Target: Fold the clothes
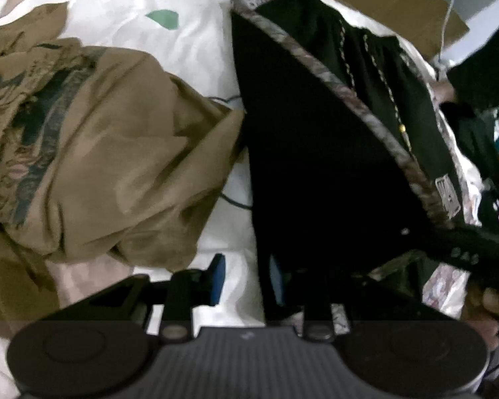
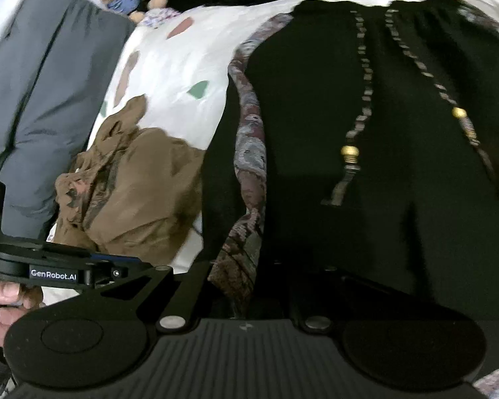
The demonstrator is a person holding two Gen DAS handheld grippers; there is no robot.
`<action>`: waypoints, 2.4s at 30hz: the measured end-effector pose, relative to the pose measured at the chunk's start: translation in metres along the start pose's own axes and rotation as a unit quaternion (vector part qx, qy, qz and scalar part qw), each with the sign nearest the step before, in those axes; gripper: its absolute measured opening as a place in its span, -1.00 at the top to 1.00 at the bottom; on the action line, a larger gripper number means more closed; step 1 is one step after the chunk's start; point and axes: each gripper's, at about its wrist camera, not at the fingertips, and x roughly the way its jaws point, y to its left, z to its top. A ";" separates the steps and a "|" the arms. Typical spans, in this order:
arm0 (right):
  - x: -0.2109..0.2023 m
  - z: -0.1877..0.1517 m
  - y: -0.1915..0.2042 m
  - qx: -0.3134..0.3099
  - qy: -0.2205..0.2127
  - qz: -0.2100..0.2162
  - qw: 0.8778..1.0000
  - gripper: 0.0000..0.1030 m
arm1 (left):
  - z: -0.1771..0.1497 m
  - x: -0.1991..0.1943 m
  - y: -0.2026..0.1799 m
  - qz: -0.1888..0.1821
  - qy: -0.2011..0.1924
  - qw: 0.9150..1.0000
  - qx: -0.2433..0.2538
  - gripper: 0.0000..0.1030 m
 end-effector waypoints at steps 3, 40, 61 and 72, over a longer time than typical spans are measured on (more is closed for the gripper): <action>-0.011 -0.001 -0.015 0.009 -0.005 -0.010 1.000 0.92 | 0.001 0.009 -0.009 -0.002 0.013 1.000 0.005 0.40; -0.089 -0.032 -0.159 0.144 -0.049 -0.079 0.985 0.92 | 0.004 0.057 -0.123 0.015 0.067 0.997 0.042 0.42; -0.141 -0.032 -0.192 0.204 -0.093 -0.120 0.967 0.92 | 0.000 0.049 -0.159 0.004 0.055 0.997 0.056 0.42; -0.167 -0.033 -0.218 0.212 -0.110 -0.170 0.956 0.92 | -0.006 0.057 -0.175 -0.009 0.058 0.997 0.047 0.42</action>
